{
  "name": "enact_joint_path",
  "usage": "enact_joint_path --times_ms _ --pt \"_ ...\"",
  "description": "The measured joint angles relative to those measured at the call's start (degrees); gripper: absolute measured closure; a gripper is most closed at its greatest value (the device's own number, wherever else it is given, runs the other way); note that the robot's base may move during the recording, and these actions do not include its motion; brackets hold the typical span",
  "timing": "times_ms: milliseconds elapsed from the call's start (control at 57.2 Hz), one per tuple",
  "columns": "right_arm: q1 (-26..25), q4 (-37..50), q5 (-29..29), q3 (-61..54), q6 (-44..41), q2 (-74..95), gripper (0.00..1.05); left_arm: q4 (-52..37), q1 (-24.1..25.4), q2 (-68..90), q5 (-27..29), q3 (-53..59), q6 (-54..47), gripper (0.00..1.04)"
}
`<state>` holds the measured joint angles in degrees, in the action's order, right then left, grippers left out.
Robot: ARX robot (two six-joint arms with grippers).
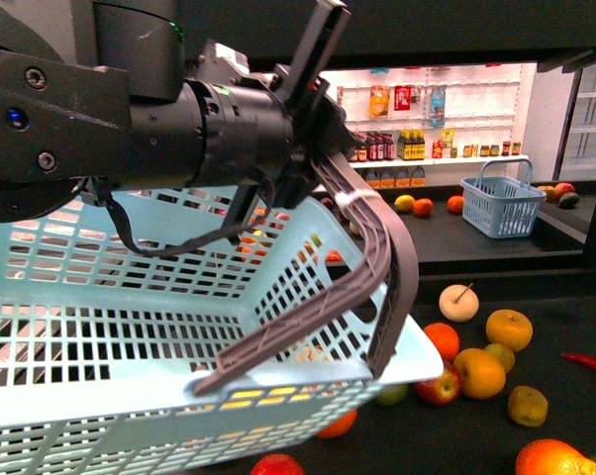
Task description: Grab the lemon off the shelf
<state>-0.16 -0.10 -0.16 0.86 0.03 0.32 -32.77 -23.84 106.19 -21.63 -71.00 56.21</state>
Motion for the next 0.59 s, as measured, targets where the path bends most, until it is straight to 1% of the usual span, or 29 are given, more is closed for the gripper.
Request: enact_joint_path --times_ms 87,175,315,437,595 --pt "0.0 0.0 0.0 0.0 0.0 0.0 0.07 -6.6 3.6 0.0 3.5 0.1 5.0 0.97" --pt "0.0 0.0 0.0 0.0 0.0 0.0 0.07 -14.0 8.9 0.0 7.2 1.0 11.4 0.97" --pt "0.0 0.0 0.0 0.0 0.0 0.0 0.07 -20.3 16.3 0.0 11.4 2.5 17.7 0.97" --pt "0.0 0.0 0.0 0.0 0.0 0.0 0.07 -23.8 22.6 0.0 13.7 4.2 21.6 0.97" --pt "0.0 0.0 0.0 0.0 0.0 0.0 0.07 -27.3 28.9 0.0 13.9 7.1 25.2 0.97"
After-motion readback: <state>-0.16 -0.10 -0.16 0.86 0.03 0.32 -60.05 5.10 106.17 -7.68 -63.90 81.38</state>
